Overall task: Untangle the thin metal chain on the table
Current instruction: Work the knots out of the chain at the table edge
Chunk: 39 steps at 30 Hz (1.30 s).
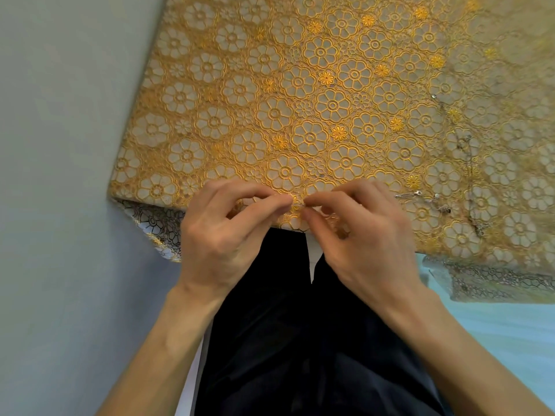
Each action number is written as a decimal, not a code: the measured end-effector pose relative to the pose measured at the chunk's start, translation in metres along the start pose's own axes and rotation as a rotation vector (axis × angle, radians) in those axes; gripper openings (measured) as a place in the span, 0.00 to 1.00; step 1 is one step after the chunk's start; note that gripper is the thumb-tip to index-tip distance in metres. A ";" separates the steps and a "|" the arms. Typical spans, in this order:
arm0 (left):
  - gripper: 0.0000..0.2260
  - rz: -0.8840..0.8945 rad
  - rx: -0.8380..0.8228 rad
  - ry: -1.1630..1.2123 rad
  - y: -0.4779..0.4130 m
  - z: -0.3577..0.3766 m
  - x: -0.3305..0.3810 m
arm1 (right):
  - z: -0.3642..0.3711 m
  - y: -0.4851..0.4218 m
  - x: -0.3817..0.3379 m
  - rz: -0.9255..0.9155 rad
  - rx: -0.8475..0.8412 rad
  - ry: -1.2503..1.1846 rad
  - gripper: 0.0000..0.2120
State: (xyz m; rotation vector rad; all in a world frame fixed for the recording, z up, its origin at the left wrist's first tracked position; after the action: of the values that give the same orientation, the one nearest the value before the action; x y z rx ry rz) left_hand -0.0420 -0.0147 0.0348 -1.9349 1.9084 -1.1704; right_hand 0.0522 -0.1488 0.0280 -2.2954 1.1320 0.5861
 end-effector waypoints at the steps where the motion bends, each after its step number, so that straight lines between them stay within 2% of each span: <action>1: 0.06 -0.009 0.000 0.004 0.000 0.000 0.000 | 0.001 0.000 -0.001 -0.010 0.008 0.010 0.05; 5: 0.06 -0.069 0.012 0.010 0.000 0.001 -0.007 | 0.005 0.000 0.000 0.009 -0.043 -0.022 0.05; 9: 0.07 -0.109 -0.017 0.035 -0.013 0.010 -0.015 | 0.006 -0.002 0.014 0.183 -0.160 -0.229 0.03; 17: 0.07 -0.014 -0.126 0.088 -0.064 0.030 -0.006 | 0.000 -0.006 0.034 0.412 -0.219 -0.399 0.04; 20: 0.07 -0.013 -0.157 0.134 -0.072 0.037 -0.001 | -0.007 -0.007 0.043 0.433 -0.172 -0.404 0.04; 24: 0.07 -0.111 -0.211 0.255 -0.083 0.043 -0.004 | -0.021 -0.019 0.056 0.459 -0.078 -0.381 0.07; 27: 0.05 -0.193 -0.281 0.342 -0.090 0.046 -0.005 | -0.024 -0.030 0.053 0.433 -0.081 -0.403 0.09; 32: 0.03 -0.310 -0.379 0.415 -0.095 0.051 -0.001 | -0.028 -0.039 0.042 0.358 -0.090 -0.404 0.02; 39: 0.03 -0.395 -0.431 0.481 -0.098 0.058 -0.003 | -0.029 -0.038 0.043 0.363 -0.119 -0.404 0.02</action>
State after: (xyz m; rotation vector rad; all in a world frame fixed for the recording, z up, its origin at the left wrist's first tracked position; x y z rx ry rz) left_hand 0.0699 -0.0192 0.0555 -2.5318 2.2215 -1.5485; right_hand 0.1119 -0.1718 0.0351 -1.9435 1.3373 1.2218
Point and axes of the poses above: each hand's wrist, its own y-axis away from the middle knuckle, its own z-axis out of the palm, x = y × z, the point moved 9 cm from there along -y, towards the middle knuckle, and after that the axes turned 10 degrees about z, right-handed, at the moved point
